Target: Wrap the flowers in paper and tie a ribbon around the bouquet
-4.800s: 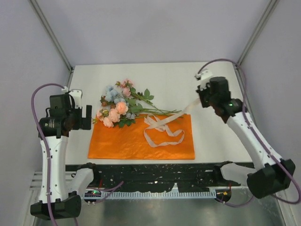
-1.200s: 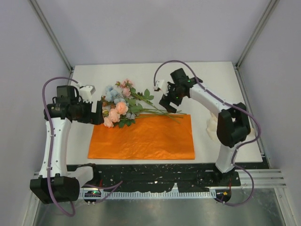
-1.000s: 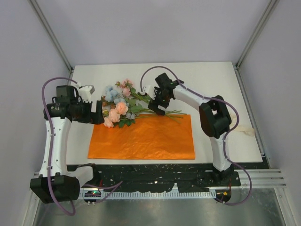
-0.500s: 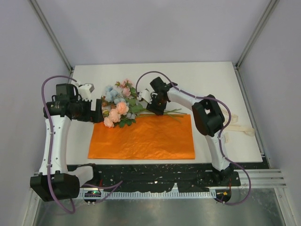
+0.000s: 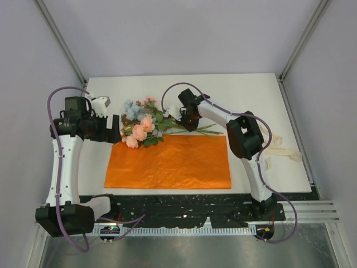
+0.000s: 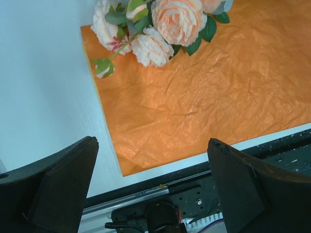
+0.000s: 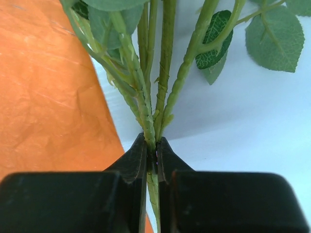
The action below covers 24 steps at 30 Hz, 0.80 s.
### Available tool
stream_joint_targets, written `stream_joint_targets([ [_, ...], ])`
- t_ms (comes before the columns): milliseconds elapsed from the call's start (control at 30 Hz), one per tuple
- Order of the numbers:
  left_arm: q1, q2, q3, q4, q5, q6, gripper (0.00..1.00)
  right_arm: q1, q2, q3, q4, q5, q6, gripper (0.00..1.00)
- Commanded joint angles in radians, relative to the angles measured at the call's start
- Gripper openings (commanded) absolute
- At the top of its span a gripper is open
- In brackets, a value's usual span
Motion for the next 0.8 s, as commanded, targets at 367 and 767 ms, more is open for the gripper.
stream_joint_targets([
  [367, 0.011, 0.032, 0.071, 0.015, 0.006, 0.04, 1.0, -0.386, -0.014, 0.06, -0.063, 0.151, -0.014, 0.06],
  [767, 0.011, 0.044, 0.058, 0.014, -0.013, 0.085, 1.0, -0.668, 0.02, 0.055, -0.039, 0.277, -0.125, 0.06],
])
